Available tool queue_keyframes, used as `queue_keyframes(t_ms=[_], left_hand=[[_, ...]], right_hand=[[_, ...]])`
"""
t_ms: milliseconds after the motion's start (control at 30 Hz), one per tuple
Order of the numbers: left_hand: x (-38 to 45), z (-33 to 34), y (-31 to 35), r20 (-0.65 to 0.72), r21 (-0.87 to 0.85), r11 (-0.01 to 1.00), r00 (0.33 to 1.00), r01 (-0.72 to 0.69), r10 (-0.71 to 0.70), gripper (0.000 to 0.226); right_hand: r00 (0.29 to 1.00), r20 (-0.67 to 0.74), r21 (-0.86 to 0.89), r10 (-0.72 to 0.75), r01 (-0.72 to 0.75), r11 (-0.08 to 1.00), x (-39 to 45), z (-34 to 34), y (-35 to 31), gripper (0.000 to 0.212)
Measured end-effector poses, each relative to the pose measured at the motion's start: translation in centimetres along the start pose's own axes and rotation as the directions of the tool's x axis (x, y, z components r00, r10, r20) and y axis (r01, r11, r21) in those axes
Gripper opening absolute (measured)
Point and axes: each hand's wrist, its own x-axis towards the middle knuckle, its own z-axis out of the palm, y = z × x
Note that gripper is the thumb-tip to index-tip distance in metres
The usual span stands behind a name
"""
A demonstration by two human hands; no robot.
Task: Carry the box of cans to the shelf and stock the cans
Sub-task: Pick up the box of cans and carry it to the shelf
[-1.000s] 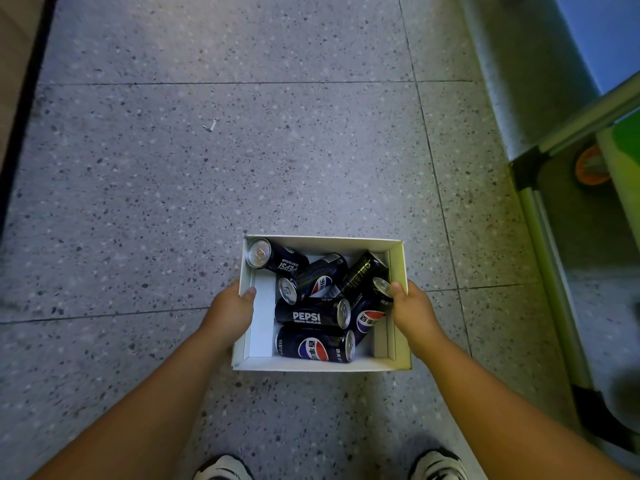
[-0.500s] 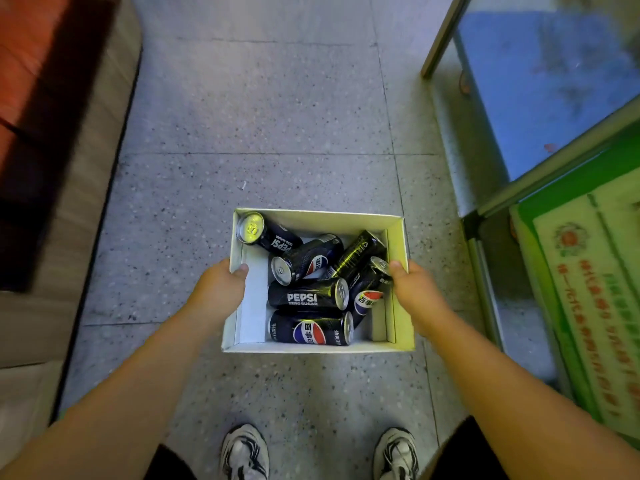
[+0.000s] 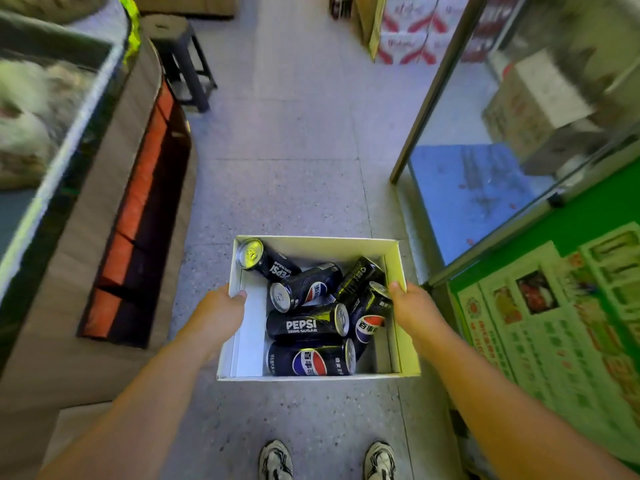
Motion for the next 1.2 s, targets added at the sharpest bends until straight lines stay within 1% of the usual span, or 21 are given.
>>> queue_keyframes(t_ms=[167,233,300,400,500,633,767,900,1033,1133,1200], left_hand=[[-0.7,-6.7,4.2,-0.014,0.033,0.998,0.999,-0.045,0.045,0.02],[-0.6,-8.3,5.3,-0.015,0.018,0.997,0.997,-0.069,0.07,0.025],[0.0,-9.5,6.2,0.0,0.002,0.998,0.998,-0.064,0.064,0.032],[1.5,-10.8,7.9,0.021,-0.013,0.998,0.998,-0.064,0.064,0.037],[3.9,-11.7,10.3,0.021,0.027,0.999,0.999,-0.043,0.042,0.039],[8.5,-12.2,14.4,0.017,0.047,0.998,0.999,-0.038,0.037,0.044],[13.3,-12.0,19.1,0.002,0.04,0.999,1.0,-0.027,0.027,0.033],[18.5,-12.9,25.1,-0.017,0.039,0.999,1.0,0.003,-0.002,0.033],[24.2,-14.4,31.1,-0.013,-0.069,0.998,1.0,0.016,-0.017,0.031],[29.8,-15.9,34.5,-0.032,-0.039,0.999,0.999,0.005,-0.006,0.036],[33.9,-17.3,37.2,-0.022,-0.015,1.0,1.0,-0.011,0.011,0.033]], right_hand=[[0.999,-0.027,0.013,-0.039,0.04,0.999,-3.8,-1.2,-6.5,0.041],[0.998,-0.036,0.007,-0.054,0.054,0.998,-4.2,-1.3,-8.4,0.04],[0.997,-0.055,-0.002,-0.056,0.056,0.998,-3.9,-1.4,-10.3,0.041],[0.996,-0.066,-0.033,-0.057,0.054,0.998,-2.8,-1.5,-12.6,0.044],[0.997,-0.061,-0.044,-0.053,0.051,0.998,-0.8,-1.7,-14.9,0.047],[0.998,-0.048,-0.022,-0.048,0.047,0.999,3.8,-2.1,-18.5,0.047],[0.998,-0.023,0.002,-0.058,0.058,0.998,9.8,-3.4,-23.1,0.045],[0.997,0.022,0.024,-0.078,0.077,0.997,16.3,-5.0,-29.2,0.041],[0.996,0.02,0.013,-0.088,0.087,0.996,22.9,-5.8,-35.7,0.041],[0.994,0.014,-0.012,-0.106,0.106,0.994,27.7,-5.5,-40.7,0.036],[0.995,0.004,-0.017,-0.102,0.102,0.995,31.3,-4.9,-44.1,0.033]])
